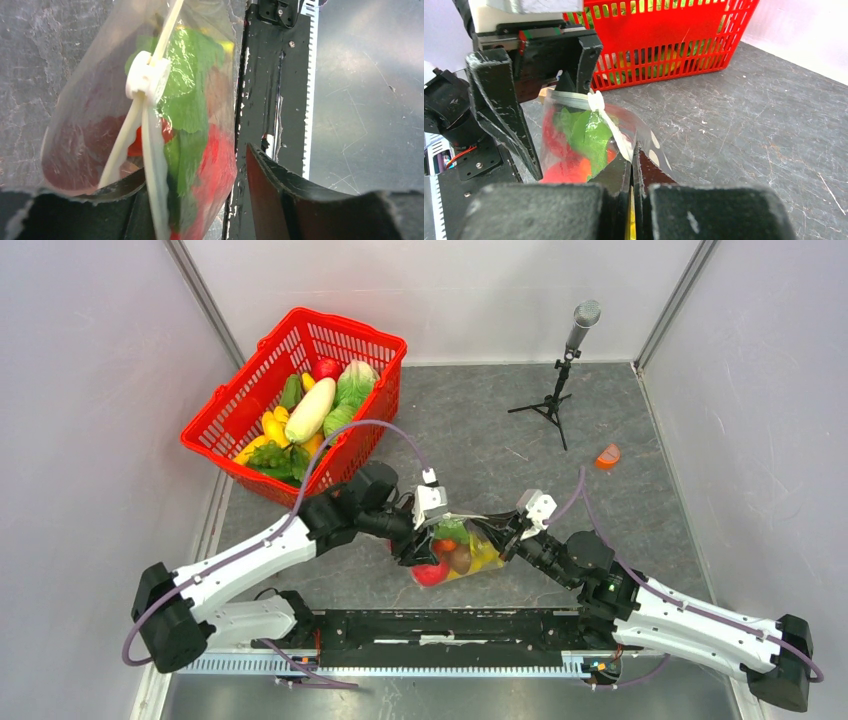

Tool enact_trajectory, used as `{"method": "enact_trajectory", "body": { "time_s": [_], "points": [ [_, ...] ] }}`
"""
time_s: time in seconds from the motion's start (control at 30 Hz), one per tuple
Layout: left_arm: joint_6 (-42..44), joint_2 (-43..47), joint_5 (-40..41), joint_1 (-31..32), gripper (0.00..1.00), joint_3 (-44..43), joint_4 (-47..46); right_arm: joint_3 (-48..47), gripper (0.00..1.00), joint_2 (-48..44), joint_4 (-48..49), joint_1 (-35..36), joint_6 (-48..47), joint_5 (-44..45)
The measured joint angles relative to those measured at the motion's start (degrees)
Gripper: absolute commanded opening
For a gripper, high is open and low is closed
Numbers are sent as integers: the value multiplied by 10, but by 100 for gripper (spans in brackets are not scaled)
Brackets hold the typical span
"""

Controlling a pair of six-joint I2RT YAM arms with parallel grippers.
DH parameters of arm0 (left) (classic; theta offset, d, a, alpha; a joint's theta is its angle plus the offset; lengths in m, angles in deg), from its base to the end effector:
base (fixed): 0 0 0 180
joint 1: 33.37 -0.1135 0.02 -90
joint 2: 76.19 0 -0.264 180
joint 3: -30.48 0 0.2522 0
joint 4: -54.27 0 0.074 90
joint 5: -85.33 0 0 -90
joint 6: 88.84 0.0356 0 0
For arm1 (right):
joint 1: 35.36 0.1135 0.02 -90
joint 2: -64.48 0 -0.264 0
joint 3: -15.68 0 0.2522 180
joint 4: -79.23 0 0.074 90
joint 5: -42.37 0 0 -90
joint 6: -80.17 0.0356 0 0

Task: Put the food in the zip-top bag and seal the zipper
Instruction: Zip the zipper food storage bag at the center of the board.

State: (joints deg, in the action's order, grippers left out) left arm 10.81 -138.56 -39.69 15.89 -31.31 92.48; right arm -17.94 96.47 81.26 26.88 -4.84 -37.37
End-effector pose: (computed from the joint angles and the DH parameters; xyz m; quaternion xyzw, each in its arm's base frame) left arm 0.1347 -0.1877 0.2802 0.5361 0.6849 -0.3949 0.2958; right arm 0.0787 0.1360 0.2675 -0.2692 0.6294 0.3512 0.6388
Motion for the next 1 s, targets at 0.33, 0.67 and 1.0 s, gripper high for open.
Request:
{"method": "enact_trajectory", "body": {
  "time_s": [0.33, 0.67, 1.0],
  "points": [
    [-18, 45, 58, 0, 87, -27, 26, 0, 0, 1, 0, 0, 1, 6],
    [-21, 84, 92, 0, 91, -100, 24, 0, 0, -1, 0, 0, -3, -14],
    [-9, -28, 72, 0, 56, -141, 6, 1, 0, -5, 0, 0, -12, -45]
  ]
}}
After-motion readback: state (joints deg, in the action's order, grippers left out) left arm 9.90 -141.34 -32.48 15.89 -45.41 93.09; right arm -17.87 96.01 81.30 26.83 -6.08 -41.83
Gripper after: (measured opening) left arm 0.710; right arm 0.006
